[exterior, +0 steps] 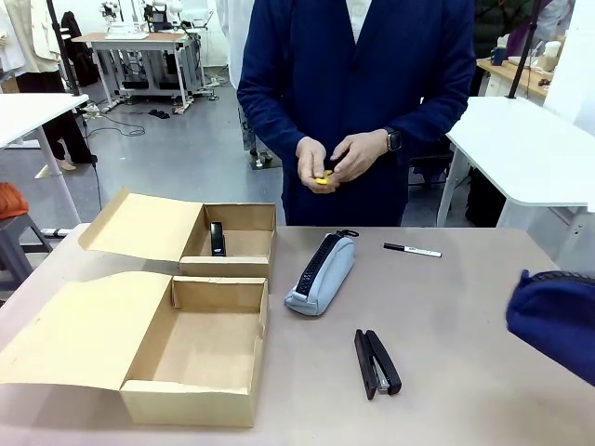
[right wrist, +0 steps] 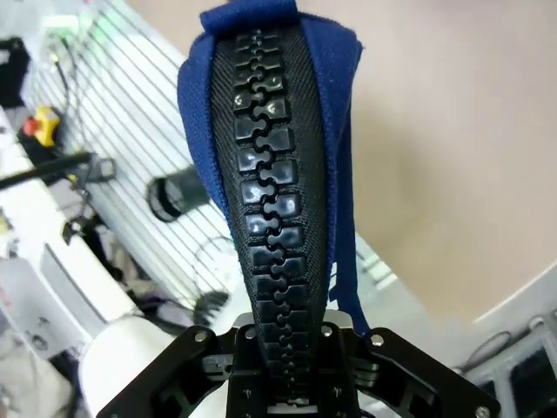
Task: Place items inside the box.
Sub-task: Pick up a Pencil pouch or Stapler and place it inside the Mailer Box closest to the robot.
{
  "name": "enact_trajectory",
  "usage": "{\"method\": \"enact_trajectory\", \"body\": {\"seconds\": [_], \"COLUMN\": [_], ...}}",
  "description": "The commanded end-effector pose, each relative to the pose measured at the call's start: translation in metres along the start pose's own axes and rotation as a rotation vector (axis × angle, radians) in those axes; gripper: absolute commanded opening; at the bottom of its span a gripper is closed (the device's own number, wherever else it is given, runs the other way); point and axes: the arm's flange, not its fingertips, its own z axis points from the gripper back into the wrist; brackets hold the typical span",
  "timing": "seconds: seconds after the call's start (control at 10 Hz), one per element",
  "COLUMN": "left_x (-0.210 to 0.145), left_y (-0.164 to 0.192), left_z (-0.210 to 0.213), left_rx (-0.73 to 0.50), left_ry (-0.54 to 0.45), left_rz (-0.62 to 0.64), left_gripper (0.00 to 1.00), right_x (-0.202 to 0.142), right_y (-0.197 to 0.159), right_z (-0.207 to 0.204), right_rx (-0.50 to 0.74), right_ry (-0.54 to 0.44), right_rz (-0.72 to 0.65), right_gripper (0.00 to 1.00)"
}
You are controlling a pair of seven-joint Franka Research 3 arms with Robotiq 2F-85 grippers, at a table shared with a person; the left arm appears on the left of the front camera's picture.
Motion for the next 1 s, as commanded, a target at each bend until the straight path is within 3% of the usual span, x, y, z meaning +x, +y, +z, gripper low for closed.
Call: {"method": "enact_trajectory", "body": {"seconds": [0.0, 0.2, 0.4, 0.5, 0.6, 0.7, 0.9], "left_x": [-0.002, -0.002, -0.002, -0.002, -0.002, -0.002, -0.002], "left_y": [-0.001, -0.001, -0.001, -0.001, -0.001, -0.001, -0.001], "left_z": [0.0, 0.0, 0.0, 0.0, 0.0, 0.0, 0.0], "left_rx": [-0.012, -0.012, -0.012, -0.012, -0.012, -0.012, -0.012], "left_ry": [-0.002, -0.002, -0.002, -0.002, -0.002, -0.002, -0.002], "left_rz": [-0.02, -0.02, -0.02, -0.02, -0.02, -0.02, -0.02], "left_gripper": [1.0, 1.0, 1.0, 1.0, 1.0, 1.0, 1.0], "right_x": [0.078, 0.169, 0.216, 0.228, 0.216, 0.217, 0.228], "right_y": [0.044, 0.109, 0.151, 0.172, 0.177, 0.173, 0.187], "right_z": [0.0, -0.032, -0.056, -0.071, -0.065, -0.077, -0.08], "right_rx": [0.056, 0.078, 0.053, -0.024, -0.043, 0.049, 0.01], "right_ry": [-0.052, 0.067, 0.044, 0.03, 0.108, 0.056, 0.077], "right_rz": [-0.227, -0.34, -0.349, -0.323, -0.088, -0.32, -0.243], "right_gripper": [0.07, 0.07, 0.07, 0.07, 0.07, 0.07, 0.07]}}
